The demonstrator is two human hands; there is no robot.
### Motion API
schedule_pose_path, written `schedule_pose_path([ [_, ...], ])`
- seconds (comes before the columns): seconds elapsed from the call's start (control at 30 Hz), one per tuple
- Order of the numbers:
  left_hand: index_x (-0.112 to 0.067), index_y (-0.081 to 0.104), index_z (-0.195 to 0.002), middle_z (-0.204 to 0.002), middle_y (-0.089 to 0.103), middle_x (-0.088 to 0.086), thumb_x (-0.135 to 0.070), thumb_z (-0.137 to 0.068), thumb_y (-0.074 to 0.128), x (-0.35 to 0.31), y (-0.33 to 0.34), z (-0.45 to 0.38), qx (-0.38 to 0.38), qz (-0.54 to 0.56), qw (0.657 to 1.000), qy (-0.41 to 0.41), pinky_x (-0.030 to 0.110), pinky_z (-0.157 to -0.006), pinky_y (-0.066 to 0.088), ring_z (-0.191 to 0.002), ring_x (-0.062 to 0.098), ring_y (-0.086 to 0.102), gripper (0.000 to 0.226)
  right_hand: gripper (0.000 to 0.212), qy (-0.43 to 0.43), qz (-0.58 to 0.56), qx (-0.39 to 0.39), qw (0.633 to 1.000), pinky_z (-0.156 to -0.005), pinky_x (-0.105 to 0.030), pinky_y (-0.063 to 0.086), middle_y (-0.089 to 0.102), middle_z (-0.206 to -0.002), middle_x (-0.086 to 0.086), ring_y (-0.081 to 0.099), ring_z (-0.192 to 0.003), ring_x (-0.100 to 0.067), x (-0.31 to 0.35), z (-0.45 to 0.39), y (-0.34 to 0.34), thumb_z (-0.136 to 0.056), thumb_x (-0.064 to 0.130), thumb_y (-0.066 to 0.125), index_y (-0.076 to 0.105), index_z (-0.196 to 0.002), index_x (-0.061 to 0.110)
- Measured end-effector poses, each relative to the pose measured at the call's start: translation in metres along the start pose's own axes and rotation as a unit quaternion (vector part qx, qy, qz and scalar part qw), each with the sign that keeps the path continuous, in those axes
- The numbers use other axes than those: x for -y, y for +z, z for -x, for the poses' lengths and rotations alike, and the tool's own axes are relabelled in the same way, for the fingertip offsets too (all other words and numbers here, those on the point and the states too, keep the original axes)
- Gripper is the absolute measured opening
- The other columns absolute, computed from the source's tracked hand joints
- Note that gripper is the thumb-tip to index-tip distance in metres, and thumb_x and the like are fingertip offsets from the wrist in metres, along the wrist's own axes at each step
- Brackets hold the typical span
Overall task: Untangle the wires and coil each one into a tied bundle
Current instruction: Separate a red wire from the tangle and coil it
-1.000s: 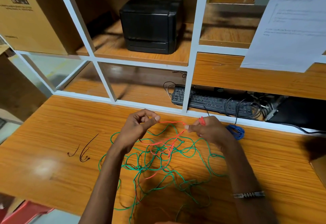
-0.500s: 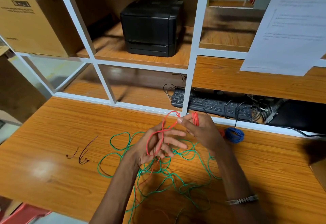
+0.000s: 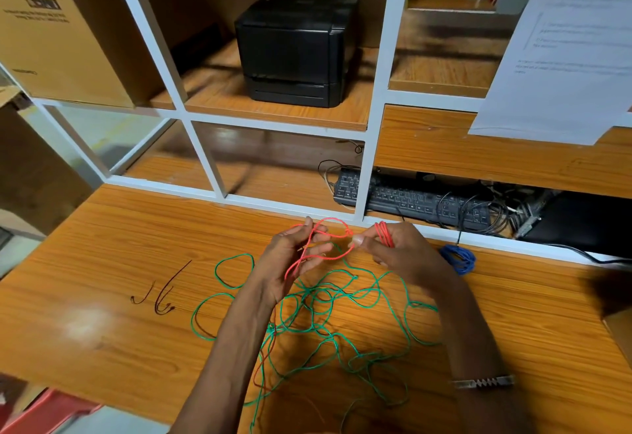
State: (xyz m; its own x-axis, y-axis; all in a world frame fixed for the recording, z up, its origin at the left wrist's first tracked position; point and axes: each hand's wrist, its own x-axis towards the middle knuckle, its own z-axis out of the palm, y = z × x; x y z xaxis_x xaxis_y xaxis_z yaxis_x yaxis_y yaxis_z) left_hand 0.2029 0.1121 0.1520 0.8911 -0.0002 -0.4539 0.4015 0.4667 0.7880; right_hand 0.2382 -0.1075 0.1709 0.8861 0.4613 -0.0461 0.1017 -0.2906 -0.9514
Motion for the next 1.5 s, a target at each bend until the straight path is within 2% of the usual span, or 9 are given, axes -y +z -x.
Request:
schedule_pose_path([
  [0.17,-0.014,0.064,-0.091,-0.063,0.071,-0.002,-0.031,-0.108,0.051,-0.007,-0.043,-0.012,-0.118,0.107,0.987,-0.006,0.015,-0.043,0.052,-0.05,0.005,0.067,0.027,0.019,0.032,-0.06,-0.155,0.986,-0.045,-0.019,0.028,0.041,-0.052,0.007,0.032,-0.046,-0.008,-0.006,0.002,-0.024,-0.1,0.021,0.066,0.078,-0.095,0.007],
  [0.4,-0.01,0.065,-0.099,-0.07,0.074,0.001,-0.038,-0.111,0.045,-0.002,-0.064,-0.02,-0.182,0.102,0.977,0.036,0.017,-0.043,0.052,-0.049,0.008,0.068,0.036,0.017,0.06,-0.091,-0.16,0.981,-0.047,-0.024,0.025,0.037,-0.053,-0.006,0.031,-0.045,-0.012,-0.005,0.006,-0.027,-0.094,0.023,0.072,0.081,-0.085,0.011],
  [0.53,-0.01,0.067,-0.101,-0.078,0.078,0.005,-0.049,-0.106,0.051,0.003,-0.038,-0.009,-0.11,-0.093,0.988,-0.047,0.02,-0.043,0.054,-0.055,0.015,0.073,0.043,0.019,0.071,-0.075,-0.15,0.983,-0.042,-0.02,0.025,0.039,-0.05,-0.004,0.032,-0.04,-0.007,0.002,0.001,-0.018,-0.096,0.018,0.07,0.078,-0.084,0.005],
  [0.67,-0.002,0.061,-0.112,-0.083,0.079,0.014,-0.05,-0.1,0.065,0.009,-0.016,-0.005,-0.102,-0.279,0.953,-0.05,0.022,-0.042,0.054,-0.056,0.02,0.074,0.05,0.024,0.068,-0.084,-0.128,0.986,-0.043,-0.021,0.023,0.038,-0.047,-0.003,0.03,-0.041,-0.009,0.004,-0.002,-0.006,-0.096,0.022,0.07,0.076,-0.084,0.003],
  [0.77,-0.001,0.059,-0.117,-0.099,0.077,0.022,-0.038,-0.101,0.067,0.012,-0.009,-0.005,-0.081,-0.301,0.95,0.024,0.023,-0.044,0.052,-0.054,0.019,0.071,0.041,0.028,0.055,-0.119,-0.125,0.983,-0.044,-0.022,0.024,0.037,-0.047,-0.001,0.03,-0.043,-0.01,0.003,-0.001,0.001,-0.096,0.027,0.07,0.075,-0.089,0.0],
  [0.9,-0.017,0.067,-0.117,-0.12,0.073,0.008,-0.028,-0.105,0.061,0.014,0.021,0.01,0.084,-0.306,0.939,0.133,0.019,-0.051,0.048,-0.063,0.012,0.071,0.017,0.031,0.043,-0.155,-0.108,0.981,-0.042,-0.022,0.026,0.039,-0.05,-0.006,0.029,-0.04,-0.009,0.005,-0.002,0.011,-0.097,0.028,0.069,0.073,-0.068,0.019],
  [1.03,-0.017,0.07,-0.11,-0.083,0.074,-0.004,-0.029,-0.108,0.056,0.023,0.039,0.013,0.143,-0.317,0.927,0.138,0.017,-0.049,0.047,-0.056,0.01,0.067,0.018,0.038,0.028,-0.108,-0.102,0.989,-0.042,-0.02,0.031,0.042,-0.048,-0.006,0.035,-0.042,-0.011,0.007,-0.005,0.017,-0.099,0.031,0.067,0.069,-0.065,0.014],
  [1.23,-0.012,0.076,-0.095,-0.05,0.042,-0.004,-0.025,-0.108,0.054,0.005,0.011,0.001,-0.051,-0.197,0.959,0.198,0.019,-0.039,0.026,-0.039,0.007,0.031,0.029,0.021,0.065,-0.111,-0.137,0.982,-0.045,-0.022,0.02,0.036,-0.054,0.0,0.028,-0.047,-0.01,-0.007,0.0,-0.013,-0.098,0.024,0.068,0.08,-0.095,0.007],
  [1.5,-0.008,0.072,-0.086,-0.049,0.046,-0.005,-0.023,-0.107,0.057,0.0,-0.014,-0.006,-0.19,-0.09,0.95,0.229,0.018,-0.039,0.026,-0.039,0.006,0.032,0.03,0.019,0.095,-0.094,-0.13,0.982,-0.044,-0.022,0.025,0.041,-0.055,-0.003,0.031,-0.046,-0.01,-0.017,0.004,-0.028,-0.091,0.026,0.076,0.08,-0.089,0.008],
])
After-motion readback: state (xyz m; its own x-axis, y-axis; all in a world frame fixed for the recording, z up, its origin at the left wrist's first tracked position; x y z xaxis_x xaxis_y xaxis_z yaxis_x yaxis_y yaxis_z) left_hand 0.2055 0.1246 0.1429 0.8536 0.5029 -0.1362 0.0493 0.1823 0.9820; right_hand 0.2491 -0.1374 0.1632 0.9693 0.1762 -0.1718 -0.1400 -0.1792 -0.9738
